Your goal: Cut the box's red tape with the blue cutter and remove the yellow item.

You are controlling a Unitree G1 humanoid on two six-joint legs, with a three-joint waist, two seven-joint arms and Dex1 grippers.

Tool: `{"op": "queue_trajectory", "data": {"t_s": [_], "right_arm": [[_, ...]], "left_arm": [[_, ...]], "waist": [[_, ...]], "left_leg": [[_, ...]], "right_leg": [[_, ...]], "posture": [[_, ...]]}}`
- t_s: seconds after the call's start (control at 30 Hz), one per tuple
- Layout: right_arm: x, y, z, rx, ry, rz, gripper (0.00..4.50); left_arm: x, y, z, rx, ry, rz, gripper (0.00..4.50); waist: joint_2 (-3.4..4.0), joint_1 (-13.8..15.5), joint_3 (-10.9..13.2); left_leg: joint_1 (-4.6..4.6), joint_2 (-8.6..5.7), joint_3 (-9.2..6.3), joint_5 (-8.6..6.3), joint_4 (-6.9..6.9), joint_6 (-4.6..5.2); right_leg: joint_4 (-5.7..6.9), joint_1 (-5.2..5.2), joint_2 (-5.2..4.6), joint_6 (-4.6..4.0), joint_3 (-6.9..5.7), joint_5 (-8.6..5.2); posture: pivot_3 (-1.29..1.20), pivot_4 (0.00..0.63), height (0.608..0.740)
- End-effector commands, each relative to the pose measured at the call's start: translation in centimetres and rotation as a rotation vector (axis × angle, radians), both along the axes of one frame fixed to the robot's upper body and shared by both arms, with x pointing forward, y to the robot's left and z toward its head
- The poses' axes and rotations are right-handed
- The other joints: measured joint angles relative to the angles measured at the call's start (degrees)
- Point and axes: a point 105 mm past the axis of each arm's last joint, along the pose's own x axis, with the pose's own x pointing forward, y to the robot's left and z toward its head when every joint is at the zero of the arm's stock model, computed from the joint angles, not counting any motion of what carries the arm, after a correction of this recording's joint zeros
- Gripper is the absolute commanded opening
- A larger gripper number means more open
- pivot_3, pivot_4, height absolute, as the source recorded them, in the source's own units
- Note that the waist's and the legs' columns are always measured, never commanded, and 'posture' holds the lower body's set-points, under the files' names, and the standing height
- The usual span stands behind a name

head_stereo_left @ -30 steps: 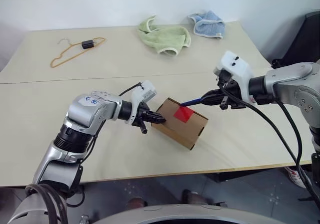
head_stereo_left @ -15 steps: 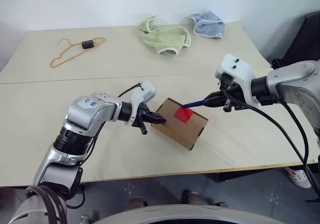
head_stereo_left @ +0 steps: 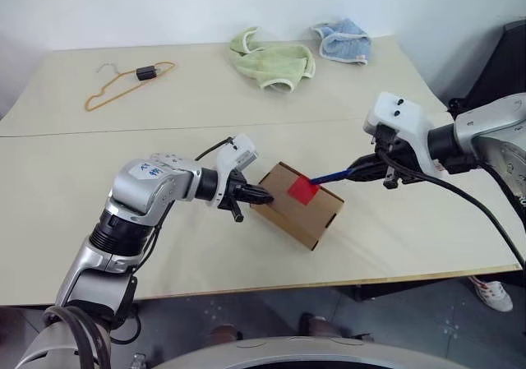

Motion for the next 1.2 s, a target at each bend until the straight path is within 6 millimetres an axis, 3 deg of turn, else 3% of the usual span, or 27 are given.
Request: {"op": "queue_trajectory", "data": {"t_s": [0.03,0.33,0.53,0.87,1.2], "right_arm": [[-1.1,-0.1,-0.7,-0.042,0.059,0.042,0.16],[-2.0,-1.3,-0.6,-0.088,0.079,0.044,0.16],[-1.8,-0.8,-0.4,-0.073,0.072,0.032,0.16],[-2.9,0.4,-0.7,-0.028,0.27,-0.058,0.16],[-3.4,-0.3,-1.3,-0.063,0.379,-0.103,0.16]], "left_arm": [[0.7,1.4,-2.3,0.08,0.052,0.098,0.0],[1.0,1.4,-2.4,0.087,0.048,0.102,0.0],[1.3,0.9,-2.3,0.089,0.041,0.099,0.0],[0.6,-0.7,-2.7,0.111,0.056,0.062,0.0],[1.0,-0.7,-3.2,0.127,0.045,0.088,0.0]], "waist": [[0.0,0.0,0.0],[0.0,0.1,0.0],[0.0,0.2,0.0],[0.0,0.3,0.0],[-0.05,0.3,0.0]], "left_leg": [[0.0,0.0,0.0,0.0,0.0,0.0],[0.0,0.0,0.0,0.0,0.01,0.0],[-0.01,0.0,-0.02,-0.01,0.15,0.0],[-0.02,0.0,-0.05,-0.03,0.2,0.03],[-0.02,-0.01,-0.06,-0.08,0.2,0.04]], "right_leg": [[-0.01,0.0,0.0,0.0,0.0,0.0],[-0.02,0.01,0.0,0.01,0.0,0.01],[-0.02,0.07,0.0,0.0,0.0,0.05],[-0.04,0.1,0.0,0.0,0.0,0.1],[-0.07,0.11,0.0,0.0,0.0,0.1]], "posture": [[0.0,0.15,0.74],[0.0,0.15,0.74],[0.0,0.15,0.74],[0.0,0.15,0.74],[0.0,0.15,0.74]]}}
